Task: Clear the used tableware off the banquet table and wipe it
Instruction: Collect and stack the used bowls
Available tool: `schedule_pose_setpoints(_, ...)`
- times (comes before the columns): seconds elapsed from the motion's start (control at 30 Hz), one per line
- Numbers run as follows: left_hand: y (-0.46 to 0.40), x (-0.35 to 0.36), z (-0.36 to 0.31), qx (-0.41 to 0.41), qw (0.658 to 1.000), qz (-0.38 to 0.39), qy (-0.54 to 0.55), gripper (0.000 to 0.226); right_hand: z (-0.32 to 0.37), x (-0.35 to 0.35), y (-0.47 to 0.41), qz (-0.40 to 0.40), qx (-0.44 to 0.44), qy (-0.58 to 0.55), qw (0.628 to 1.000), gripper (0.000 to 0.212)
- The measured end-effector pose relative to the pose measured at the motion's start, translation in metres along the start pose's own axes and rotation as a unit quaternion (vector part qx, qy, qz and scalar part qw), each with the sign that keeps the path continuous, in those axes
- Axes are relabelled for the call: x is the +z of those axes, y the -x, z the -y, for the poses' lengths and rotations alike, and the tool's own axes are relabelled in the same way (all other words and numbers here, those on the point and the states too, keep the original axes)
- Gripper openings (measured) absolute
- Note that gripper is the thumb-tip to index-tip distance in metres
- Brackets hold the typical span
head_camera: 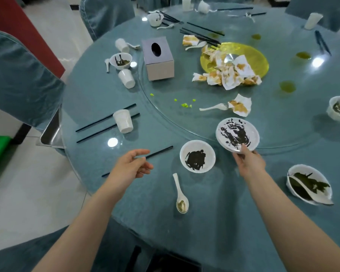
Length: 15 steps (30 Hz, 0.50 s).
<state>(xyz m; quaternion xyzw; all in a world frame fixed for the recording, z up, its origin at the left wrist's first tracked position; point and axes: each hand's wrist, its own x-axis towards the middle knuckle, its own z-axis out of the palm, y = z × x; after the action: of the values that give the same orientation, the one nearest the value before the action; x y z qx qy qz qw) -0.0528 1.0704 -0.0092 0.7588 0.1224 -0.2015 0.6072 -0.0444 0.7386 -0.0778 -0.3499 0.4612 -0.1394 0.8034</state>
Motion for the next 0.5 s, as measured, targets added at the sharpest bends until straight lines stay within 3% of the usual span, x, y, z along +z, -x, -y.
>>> schedule_pose_setpoints(0.1,-0.006,0.009,0.000,-0.011,1.000,0.007,-0.011,0.024,-0.001,0.002,-0.005,0.007,-0.011,-0.016,1.000,0.019)
schedule_pose_setpoints(0.27,-0.020,0.035,0.003,-0.025,0.998,0.037,-0.034,0.022,-0.005,-0.015,-0.003,-0.004,-0.025,0.103,0.994,0.039)
schedule_pose_setpoints(0.4,-0.038,0.066,0.010,-0.039,0.994,0.055,-0.089,0.020,0.001,-0.045,0.001,-0.014,-0.105,0.235,0.966,0.017)
schedule_pose_setpoints(0.5,-0.052,0.090,0.021,-0.053,0.989,0.071,-0.120,0.019,0.015,-0.076,0.006,-0.025,-0.164,0.318,0.934,0.014)
